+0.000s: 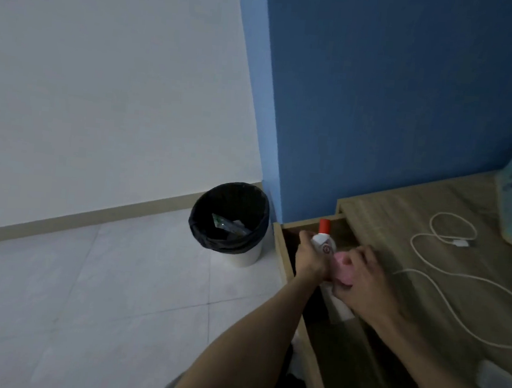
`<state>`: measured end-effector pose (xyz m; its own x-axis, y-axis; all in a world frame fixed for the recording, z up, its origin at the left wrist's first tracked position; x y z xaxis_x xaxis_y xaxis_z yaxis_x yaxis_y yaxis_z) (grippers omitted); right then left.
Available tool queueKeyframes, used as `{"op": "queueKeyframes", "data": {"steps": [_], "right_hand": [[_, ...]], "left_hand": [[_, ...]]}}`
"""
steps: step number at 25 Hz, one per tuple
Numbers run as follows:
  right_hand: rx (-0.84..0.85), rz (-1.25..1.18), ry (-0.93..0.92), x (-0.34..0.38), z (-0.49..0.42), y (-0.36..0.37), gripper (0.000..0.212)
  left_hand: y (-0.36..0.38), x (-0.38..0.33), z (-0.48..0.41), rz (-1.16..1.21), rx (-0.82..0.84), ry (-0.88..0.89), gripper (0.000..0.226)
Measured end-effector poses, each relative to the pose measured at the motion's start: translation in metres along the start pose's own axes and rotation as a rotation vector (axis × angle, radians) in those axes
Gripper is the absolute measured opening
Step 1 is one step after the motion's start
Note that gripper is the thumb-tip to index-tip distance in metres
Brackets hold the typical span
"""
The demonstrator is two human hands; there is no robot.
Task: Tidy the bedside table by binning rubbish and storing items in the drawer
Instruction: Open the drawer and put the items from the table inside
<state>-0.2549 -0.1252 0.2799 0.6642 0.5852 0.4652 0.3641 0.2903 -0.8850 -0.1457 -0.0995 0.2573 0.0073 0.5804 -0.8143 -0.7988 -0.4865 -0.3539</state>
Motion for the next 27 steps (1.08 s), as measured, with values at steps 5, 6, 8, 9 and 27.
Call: {"op": "queueKeyframes", "data": {"steps": [5, 6, 8, 9, 27], "right_hand": [[0.219, 0.035, 0.114, -0.014, 0.018, 0.053, 0.054], [0.254, 0.06, 0.124, -0.014, 0.017, 0.06, 0.054], [0.259, 0.084, 0.129, -0.015, 0.012, 0.071, 0.049], [0.252, 0.108, 0.109, -0.017, 0.009, 0.078, 0.046], [0.49, 0.286, -0.068, -0.034, 0.041, 0.144, 0.054]], "left_hand": [[0.011, 0.02, -0.004, -0.429, 0.064, 0.2, 0.069], [0.015, 0.022, -0.009, -0.485, 0.081, 0.217, 0.071], [0.021, 0.026, -0.021, -0.513, 0.099, 0.171, 0.073], [0.022, 0.03, -0.029, -0.463, 0.084, 0.127, 0.071], [0.018, 0.028, -0.04, -0.659, 0.018, 0.192, 0.047]]}}
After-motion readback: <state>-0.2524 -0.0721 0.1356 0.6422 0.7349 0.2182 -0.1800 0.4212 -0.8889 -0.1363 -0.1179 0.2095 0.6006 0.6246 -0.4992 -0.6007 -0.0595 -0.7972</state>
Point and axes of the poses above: each hand's wrist, its own z-axis away from the middle knuckle, its own y-axis out of the palm, x = y × z, the point moved 4 cm from there along -z, towards the middle knuckle, and after that the axes turned 2 degrees about -y, right-handed, at the moved point
